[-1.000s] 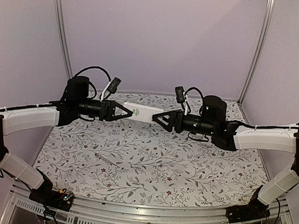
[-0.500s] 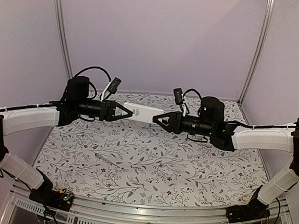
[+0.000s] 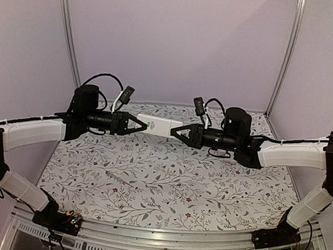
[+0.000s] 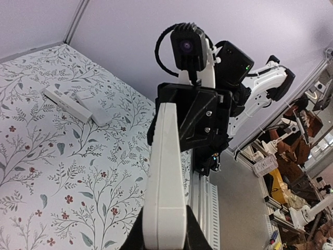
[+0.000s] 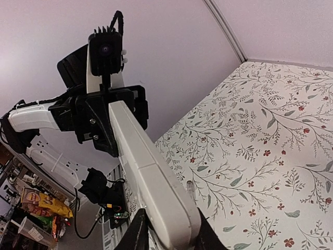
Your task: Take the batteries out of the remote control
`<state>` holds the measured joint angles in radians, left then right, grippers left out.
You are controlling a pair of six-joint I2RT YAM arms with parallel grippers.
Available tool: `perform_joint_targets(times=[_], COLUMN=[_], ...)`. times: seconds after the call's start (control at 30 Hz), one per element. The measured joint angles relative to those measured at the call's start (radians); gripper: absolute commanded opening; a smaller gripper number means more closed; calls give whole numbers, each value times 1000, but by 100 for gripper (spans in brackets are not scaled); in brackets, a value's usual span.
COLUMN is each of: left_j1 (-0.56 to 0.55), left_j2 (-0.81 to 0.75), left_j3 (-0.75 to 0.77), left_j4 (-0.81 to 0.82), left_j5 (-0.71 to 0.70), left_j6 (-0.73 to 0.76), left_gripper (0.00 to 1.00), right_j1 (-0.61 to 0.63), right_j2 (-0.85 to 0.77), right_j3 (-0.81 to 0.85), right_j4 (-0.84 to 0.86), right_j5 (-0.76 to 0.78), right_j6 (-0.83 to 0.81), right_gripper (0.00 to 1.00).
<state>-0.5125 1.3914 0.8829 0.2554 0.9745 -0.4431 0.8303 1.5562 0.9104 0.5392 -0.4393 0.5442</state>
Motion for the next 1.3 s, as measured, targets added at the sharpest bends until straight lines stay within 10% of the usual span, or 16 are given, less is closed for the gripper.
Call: perform_joint_targets(times=[0.57, 1.3], left_j1=[-11, -14], left_j2=[0, 0], left_j3=[0, 0], left_j4=[-8, -21], left_j5=[6, -24], left_j6=[5, 9], left_gripper=[0, 0], right_j1=[-4, -11], right_j2=[-31, -82], right_j3=[-55, -74], right_j4=[36, 19], right_j5=[17, 56], right_j6=[13, 14], right_gripper=[39, 16])
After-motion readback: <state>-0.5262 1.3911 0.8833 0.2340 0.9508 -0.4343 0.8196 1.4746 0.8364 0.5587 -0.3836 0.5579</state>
